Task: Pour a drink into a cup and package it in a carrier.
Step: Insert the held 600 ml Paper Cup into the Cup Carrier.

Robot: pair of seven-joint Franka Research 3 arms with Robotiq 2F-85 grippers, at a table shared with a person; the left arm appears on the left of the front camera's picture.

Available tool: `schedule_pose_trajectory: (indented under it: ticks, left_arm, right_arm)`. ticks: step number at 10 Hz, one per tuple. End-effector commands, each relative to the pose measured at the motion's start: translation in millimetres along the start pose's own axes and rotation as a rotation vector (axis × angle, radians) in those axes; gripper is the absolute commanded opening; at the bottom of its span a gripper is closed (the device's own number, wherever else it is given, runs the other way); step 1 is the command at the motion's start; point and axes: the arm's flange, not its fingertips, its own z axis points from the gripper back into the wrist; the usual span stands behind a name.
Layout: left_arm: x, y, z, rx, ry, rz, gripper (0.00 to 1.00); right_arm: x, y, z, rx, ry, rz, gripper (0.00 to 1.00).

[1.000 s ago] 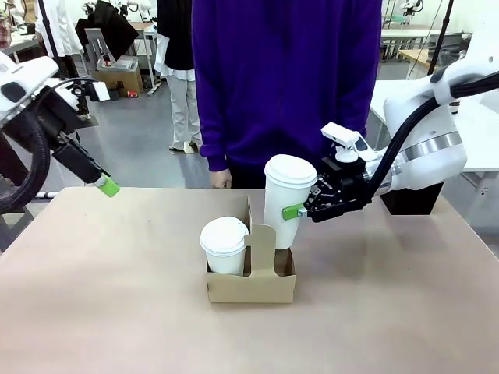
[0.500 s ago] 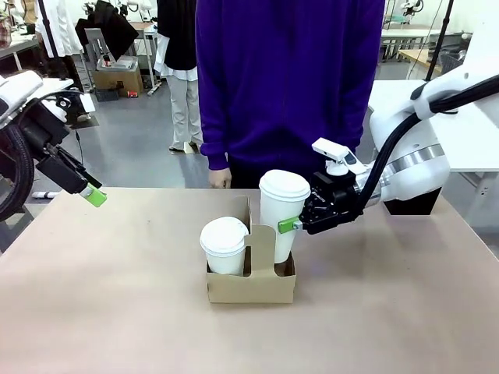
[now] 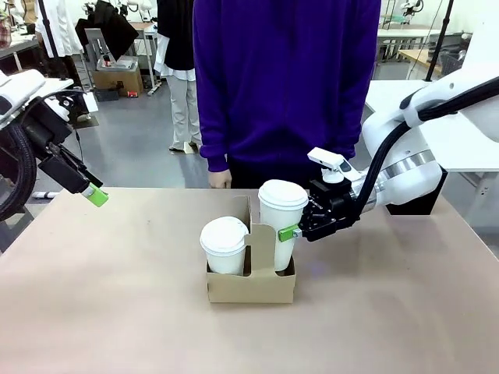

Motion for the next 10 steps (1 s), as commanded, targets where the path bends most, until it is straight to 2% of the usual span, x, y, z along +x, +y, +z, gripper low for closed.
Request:
schedule_pose_trajectory:
  ticks: [1,10]
  left_arm:
    - [1,-1,1,-0.006,-0.021,0.000,1.00]
    - [1,-1,1,-0.006,-0.021,0.000,1.00]
  right_arm:
    - [-4,-8,-2,0.049,0.035,0.024,0.81]
    - [-42,-23,-13,0.178,0.075,0.072,0.81]
